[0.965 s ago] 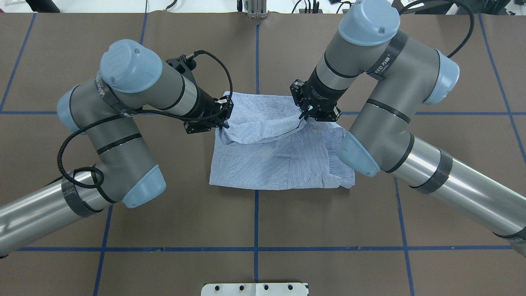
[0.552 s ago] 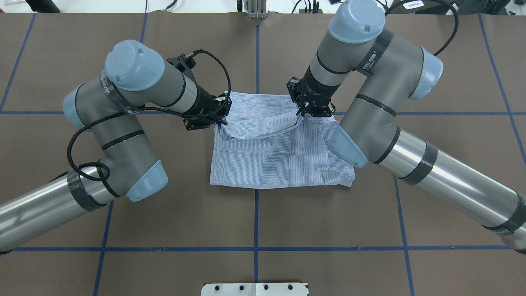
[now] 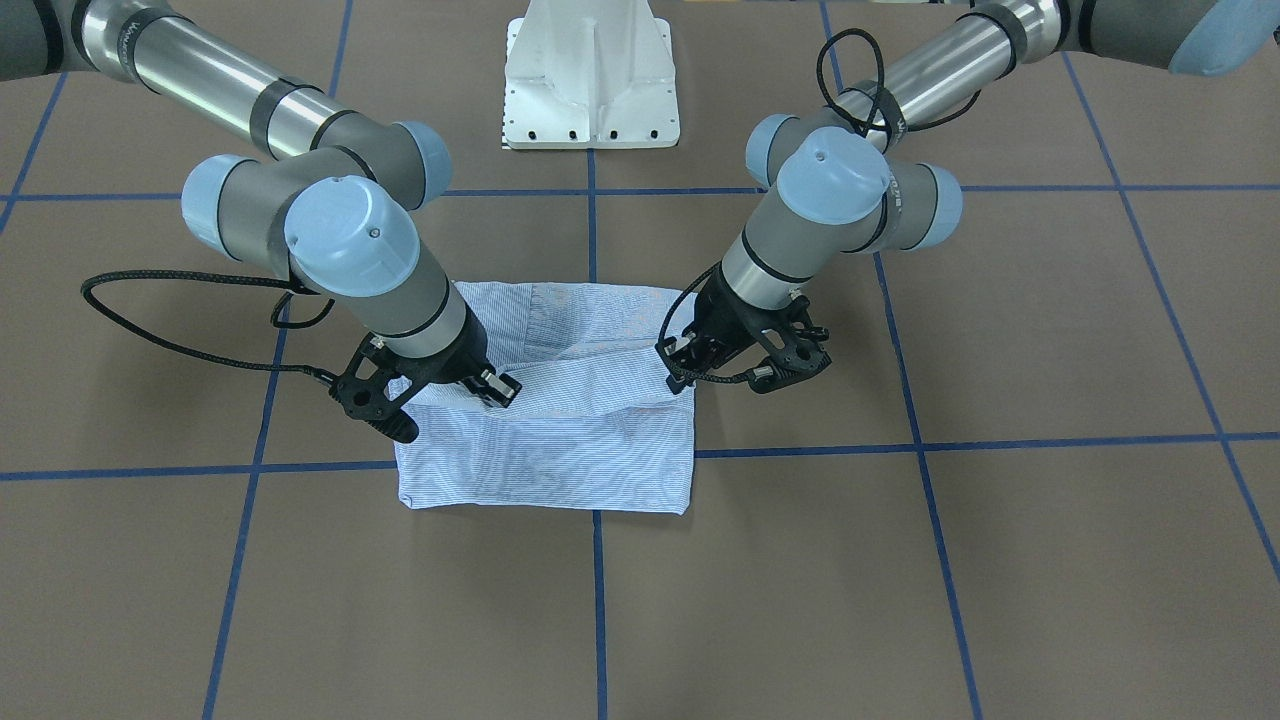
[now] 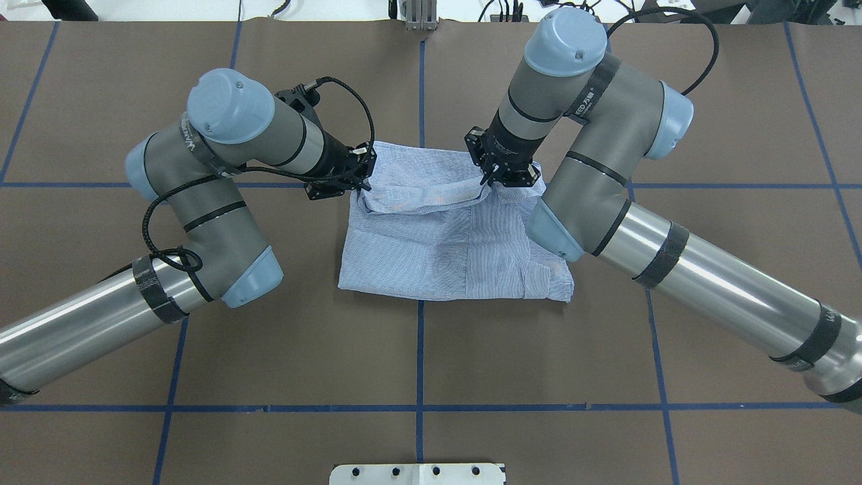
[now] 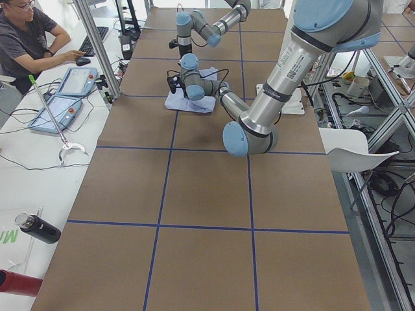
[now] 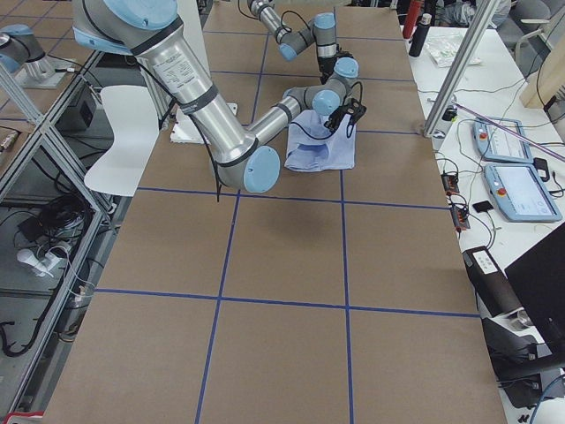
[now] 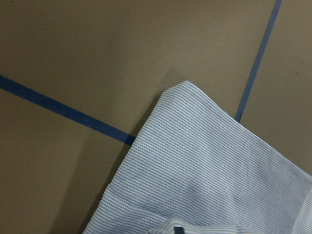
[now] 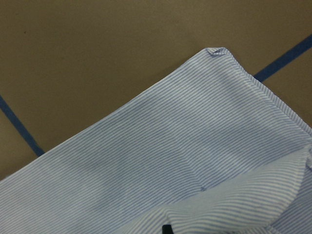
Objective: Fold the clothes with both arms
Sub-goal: 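Lower the held edge onto the shirt's far edge with both grippers, then release the shirt and withdraw the left gripper while the right presses the fold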
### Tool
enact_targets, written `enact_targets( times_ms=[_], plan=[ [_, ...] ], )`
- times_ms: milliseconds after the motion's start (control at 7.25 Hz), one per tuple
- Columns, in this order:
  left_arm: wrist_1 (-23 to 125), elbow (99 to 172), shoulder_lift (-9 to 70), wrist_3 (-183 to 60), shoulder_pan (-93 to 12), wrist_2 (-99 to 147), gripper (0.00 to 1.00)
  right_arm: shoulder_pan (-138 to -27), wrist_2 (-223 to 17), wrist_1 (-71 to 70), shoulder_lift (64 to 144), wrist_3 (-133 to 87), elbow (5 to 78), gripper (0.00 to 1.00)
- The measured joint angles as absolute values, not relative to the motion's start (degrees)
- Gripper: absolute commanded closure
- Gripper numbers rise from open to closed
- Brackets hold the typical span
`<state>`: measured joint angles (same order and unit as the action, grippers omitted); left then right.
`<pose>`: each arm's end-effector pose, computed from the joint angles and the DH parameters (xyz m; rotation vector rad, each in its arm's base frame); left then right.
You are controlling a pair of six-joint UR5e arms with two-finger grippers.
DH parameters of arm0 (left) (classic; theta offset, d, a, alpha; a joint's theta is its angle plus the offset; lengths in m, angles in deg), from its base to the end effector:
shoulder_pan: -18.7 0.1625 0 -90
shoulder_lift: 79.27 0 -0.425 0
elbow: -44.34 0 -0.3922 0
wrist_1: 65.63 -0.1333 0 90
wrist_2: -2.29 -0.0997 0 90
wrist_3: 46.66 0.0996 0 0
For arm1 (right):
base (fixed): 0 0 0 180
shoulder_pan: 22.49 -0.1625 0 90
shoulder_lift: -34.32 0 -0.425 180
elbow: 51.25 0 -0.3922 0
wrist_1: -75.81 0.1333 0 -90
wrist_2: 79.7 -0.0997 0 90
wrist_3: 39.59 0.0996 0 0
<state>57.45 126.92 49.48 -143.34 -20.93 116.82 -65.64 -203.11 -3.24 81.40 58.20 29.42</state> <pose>0.5004 -0.5338 0.2392 -0.0528 1.1785 -0.4733 -0.4902 -0.5671 0.2461 -0.3020 -0.8996 0.5964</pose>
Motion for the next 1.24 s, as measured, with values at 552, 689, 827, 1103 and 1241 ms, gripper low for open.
enact_targets(
  times_ms=[552,689,827,1103,1241],
  plan=[
    [59.0,125.4,50.3,-143.4,-22.7,116.4,0.00,-67.3,-202.8,-2.1,80.6,58.6,28.6,0.00],
    [58.8,125.3,50.4,-143.2,-23.6,116.5,0.00,-67.9,-203.2,-2.1,80.3,58.9,28.9,0.00],
    [58.5,125.3,50.4,-142.9,-24.3,116.7,0.00,-67.8,-203.5,-2.1,80.2,59.0,29.9,0.00],
    [58.2,125.9,49.5,-141.6,-25.2,116.9,0.00,-65.5,-202.3,-2.4,80.1,58.7,32.7,0.00],
    [57.7,126.9,48.1,-139.8,-25.8,117.0,0.00,-62.7,-199.6,-2.5,79.6,57.1,33.5,0.00]
  ],
)
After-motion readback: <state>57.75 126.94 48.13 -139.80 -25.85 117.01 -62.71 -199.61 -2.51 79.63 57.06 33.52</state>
